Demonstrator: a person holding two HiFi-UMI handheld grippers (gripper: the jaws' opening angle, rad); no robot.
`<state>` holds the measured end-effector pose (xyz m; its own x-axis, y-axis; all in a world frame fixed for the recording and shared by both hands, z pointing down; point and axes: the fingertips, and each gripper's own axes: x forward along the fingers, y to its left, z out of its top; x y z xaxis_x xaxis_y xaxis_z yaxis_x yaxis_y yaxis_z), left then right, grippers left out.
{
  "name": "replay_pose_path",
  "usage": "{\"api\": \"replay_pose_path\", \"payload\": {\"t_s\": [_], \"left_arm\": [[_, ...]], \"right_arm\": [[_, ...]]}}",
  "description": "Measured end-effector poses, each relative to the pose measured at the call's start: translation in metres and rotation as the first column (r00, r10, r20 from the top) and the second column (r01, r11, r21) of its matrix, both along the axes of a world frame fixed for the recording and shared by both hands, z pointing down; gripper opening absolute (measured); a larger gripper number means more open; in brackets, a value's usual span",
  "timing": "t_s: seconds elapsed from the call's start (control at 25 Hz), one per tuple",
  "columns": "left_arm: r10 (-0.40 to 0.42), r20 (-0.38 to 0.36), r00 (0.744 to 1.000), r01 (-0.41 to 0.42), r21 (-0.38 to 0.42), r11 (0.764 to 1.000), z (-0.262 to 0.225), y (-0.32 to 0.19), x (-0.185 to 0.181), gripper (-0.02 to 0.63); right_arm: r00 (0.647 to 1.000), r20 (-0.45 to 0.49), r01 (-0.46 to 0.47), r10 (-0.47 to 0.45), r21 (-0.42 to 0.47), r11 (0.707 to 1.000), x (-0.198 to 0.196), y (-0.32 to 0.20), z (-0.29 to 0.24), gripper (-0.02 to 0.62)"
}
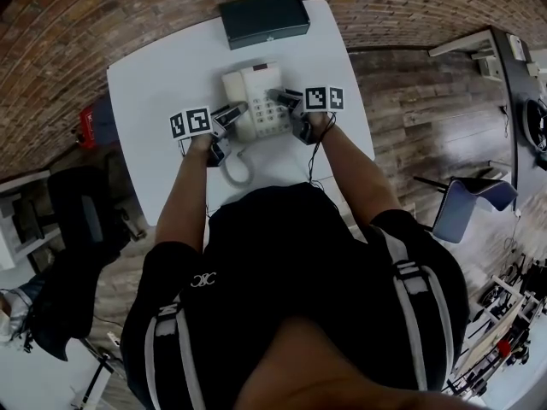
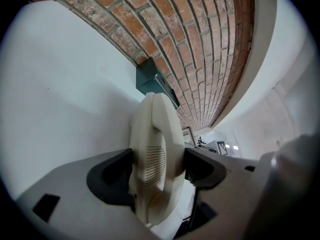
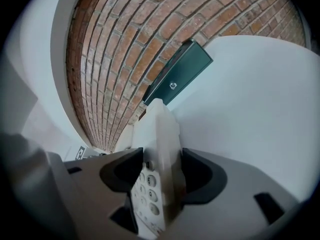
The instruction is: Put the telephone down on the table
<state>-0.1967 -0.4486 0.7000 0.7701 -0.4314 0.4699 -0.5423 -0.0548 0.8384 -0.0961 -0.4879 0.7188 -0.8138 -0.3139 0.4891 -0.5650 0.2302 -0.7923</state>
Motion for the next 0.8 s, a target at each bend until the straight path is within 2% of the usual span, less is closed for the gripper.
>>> {"api": "replay_pose_path", "payload": {"t_s": [0.12,0.24,0.4,0.48,0.52,0.56,0.6,0.64,0.72,0.8], "left_arm": [[-0.012,-0.006,1.0,0.012,-0.011,1.0,-0.001,-0.001,-0.001,0.317],[-0.077,-0.016,0.997,0.077,0.007,0.997,-0.009,-0.006,-0.015,0.316],[-0.188,0.006,0.982,0.188,0.058,0.98,-0.022,-0.012,-0.048,0.31],[-0.244,0.035,0.969,0.239,0.099,0.966,-0.033,-0.012,-0.066,0.232],[-0.269,0.065,0.961,0.26,0.126,0.957,-0.038,-0.011,-0.074,0.175],[-0.292,0.105,0.951,0.274,0.156,0.949,-0.044,-0.01,-0.081,0.105],[-0.313,0.153,0.937,0.283,0.189,0.94,-0.049,-0.01,-0.088,0.065],[-0.332,0.207,0.92,0.285,0.224,0.932,-0.056,-0.01,-0.094,0.035],[-0.366,0.313,0.876,0.273,0.304,0.913,-0.07,-0.011,-0.104,0.011],[-0.4,0.382,0.833,0.248,0.387,0.888,-0.09,-0.013,-0.111,0.003]], "right_arm": [[0.999,-0.035,0.019,-0.019,0.009,1.0,0.001,0.0,0.0,0.217],[0.994,-0.106,0.033,-0.026,0.061,0.998,0.004,-0.002,-0.006,0.218],[0.984,-0.174,-0.024,0.05,0.149,0.989,0.019,-0.015,-0.021,0.217],[0.976,-0.189,-0.066,0.104,0.196,0.978,0.028,-0.02,-0.031,0.216],[0.972,-0.196,-0.083,0.13,0.232,0.969,0.032,-0.023,-0.038,0.209],[0.967,-0.203,-0.094,0.155,0.28,0.955,0.036,-0.025,-0.048,0.147],[0.962,-0.208,-0.1,0.178,0.336,0.937,0.038,-0.027,-0.06,0.085],[0.958,-0.207,-0.105,0.197,0.388,0.915,0.039,-0.029,-0.072,0.056],[0.955,-0.184,-0.121,0.232,0.471,0.874,0.036,-0.031,-0.097,0.023],[0.95,-0.157,-0.143,0.268,0.545,0.826,0.033,-0.033,-0.124,0.005]]}}
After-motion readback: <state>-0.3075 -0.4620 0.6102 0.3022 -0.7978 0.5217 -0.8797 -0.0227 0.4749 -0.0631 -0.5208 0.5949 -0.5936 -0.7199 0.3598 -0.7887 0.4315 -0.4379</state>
